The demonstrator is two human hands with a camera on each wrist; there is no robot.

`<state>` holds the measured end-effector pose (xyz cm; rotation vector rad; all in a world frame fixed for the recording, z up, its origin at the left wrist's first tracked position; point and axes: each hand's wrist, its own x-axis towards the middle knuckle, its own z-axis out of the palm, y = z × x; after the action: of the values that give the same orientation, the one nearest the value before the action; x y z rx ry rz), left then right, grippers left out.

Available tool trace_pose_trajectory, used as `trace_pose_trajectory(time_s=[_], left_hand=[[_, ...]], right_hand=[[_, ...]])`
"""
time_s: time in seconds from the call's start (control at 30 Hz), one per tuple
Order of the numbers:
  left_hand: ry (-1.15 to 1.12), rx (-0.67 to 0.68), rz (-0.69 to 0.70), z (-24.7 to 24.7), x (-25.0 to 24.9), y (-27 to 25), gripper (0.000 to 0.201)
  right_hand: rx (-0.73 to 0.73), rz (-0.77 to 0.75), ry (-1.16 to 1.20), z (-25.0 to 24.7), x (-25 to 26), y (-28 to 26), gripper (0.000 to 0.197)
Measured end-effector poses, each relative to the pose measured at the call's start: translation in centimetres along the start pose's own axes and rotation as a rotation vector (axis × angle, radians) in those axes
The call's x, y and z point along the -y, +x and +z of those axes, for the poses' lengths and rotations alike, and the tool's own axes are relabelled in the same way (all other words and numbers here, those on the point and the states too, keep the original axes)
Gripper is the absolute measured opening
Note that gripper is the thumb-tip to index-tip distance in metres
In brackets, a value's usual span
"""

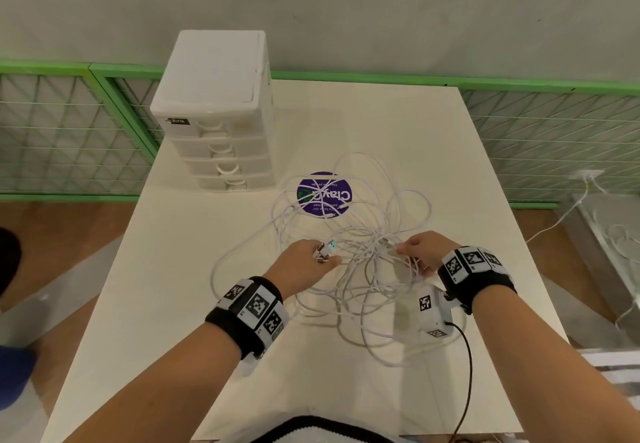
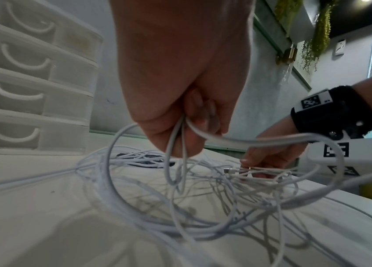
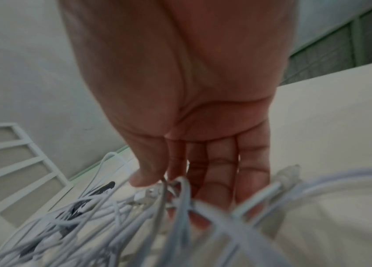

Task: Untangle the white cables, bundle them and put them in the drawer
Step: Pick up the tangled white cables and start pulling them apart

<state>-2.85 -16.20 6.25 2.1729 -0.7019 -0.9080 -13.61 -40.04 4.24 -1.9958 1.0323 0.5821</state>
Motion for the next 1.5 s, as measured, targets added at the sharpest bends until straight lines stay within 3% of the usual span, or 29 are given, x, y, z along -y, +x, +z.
trace_pose_trajectory(time_s=[0.27, 0.4, 0.5, 0.6, 0.73, 0.87, 0.93, 1.0, 1.1, 1.2, 1.23, 1.37, 1.5], left_hand=[[-0.162, -0.193, -0.046, -2.2, -0.1, 0.3, 0.037], [-0.265, -0.264, -0.034, -3.4, 0.2, 0.2, 0.038], [-0.360, -0.279, 0.000, -3.4, -0.4, -0.3, 0.038], [-0.515, -0.239, 0.087, -3.3, -2.7, -1.0, 0.036], [-0.709, -0.252, 0.133, -3.4, -5.9, -1.3, 0.028], [-0.770, -0.273, 0.218, -4.0, -8.4, -2.3, 0.017], [-0.792, -0.287, 0.226, -4.2, -9.0, -2.8, 0.014], [-0.822, -0.272, 0.239, -4.4, -9.2, -3.2, 0.017], [-0.816, -0.258, 0.272, -5.0, -9.5, -3.8, 0.027], [-0.800, -0.210, 0.307, -5.6, -10.3, -4.3, 0.033], [-0.814, -0.188, 0.322, -5.9, -10.7, -4.4, 0.033], [-0.833, -0.169, 0.384, -7.3, -12.6, -4.9, 0.033], [-0.908, -0.215, 0.436, -8.6, -14.4, -5.1, 0.034]], right_hand=[[-0.131, 0.067, 0.097, -0.6, -1.6, -0.9, 0.023], [-0.278, 0.068, 0.395, -1.2, -2.1, -1.1, 0.021], [-0.359, -0.094, 0.643, -1.4, -0.6, -2.7, 0.016], [-0.409, -0.331, 0.693, -1.0, 2.6, -5.0, 0.020], [-0.268, -0.598, 0.774, 0.7, 7.9, -9.0, 0.010], [-0.164, -0.754, 0.684, 2.9, 11.2, -11.8, 0.013], [-0.164, -0.778, 0.712, 3.5, 11.8, -12.5, 0.015], [-0.200, -0.765, 0.780, 3.7, 12.0, -12.8, 0.005], [-0.247, -0.768, 0.750, 3.7, 12.0, -12.7, 0.020], [-0.054, -0.860, 0.714, 3.9, 12.3, -13.1, 0.054], [0.009, -0.885, 0.717, 3.9, 12.3, -13.2, 0.056], [0.019, -0.906, 0.547, 4.6, 12.8, -13.4, 0.009], [-0.095, -0.796, 0.318, 5.0, 11.4, -11.3, 0.020]])
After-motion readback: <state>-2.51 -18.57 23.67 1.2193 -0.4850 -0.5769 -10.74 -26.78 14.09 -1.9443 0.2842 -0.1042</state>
